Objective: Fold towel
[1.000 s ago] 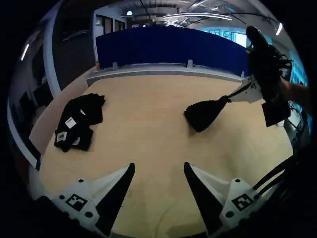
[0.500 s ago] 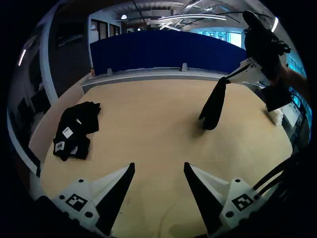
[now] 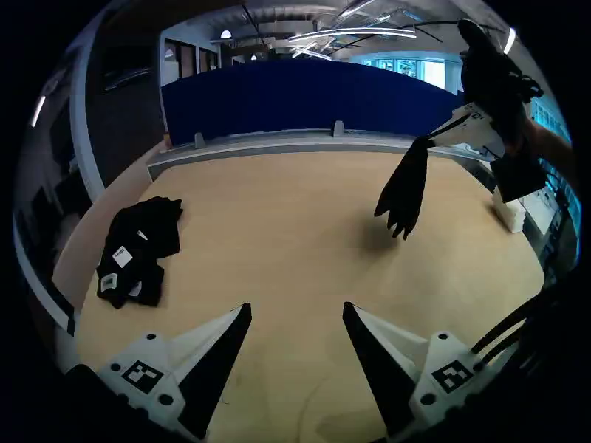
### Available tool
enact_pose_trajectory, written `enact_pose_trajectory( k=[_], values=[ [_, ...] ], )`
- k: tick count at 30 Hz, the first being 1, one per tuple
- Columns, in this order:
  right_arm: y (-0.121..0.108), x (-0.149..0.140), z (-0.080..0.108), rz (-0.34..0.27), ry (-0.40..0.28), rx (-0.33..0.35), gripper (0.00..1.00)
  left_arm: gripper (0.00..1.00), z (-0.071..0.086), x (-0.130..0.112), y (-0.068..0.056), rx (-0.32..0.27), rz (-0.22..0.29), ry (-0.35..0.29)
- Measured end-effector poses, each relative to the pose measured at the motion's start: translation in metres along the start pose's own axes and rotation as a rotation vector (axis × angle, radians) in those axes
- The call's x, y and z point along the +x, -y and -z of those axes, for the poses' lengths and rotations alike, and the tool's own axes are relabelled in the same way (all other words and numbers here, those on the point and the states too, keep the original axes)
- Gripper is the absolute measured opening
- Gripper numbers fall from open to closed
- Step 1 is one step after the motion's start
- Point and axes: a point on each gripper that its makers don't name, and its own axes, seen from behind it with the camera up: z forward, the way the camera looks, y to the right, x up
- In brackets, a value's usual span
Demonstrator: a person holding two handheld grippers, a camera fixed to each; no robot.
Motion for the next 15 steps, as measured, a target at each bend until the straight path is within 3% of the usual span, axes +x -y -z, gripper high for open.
enact_pose_trajectory(
  k=[15],
  values=[
    [-0.057, -0.029, 0.052, -0.056, 0.008, -0.073, 0.03, 0.92, -0.010, 0.009, -0.010, -0.026, -0.021, 0.001]
  ],
)
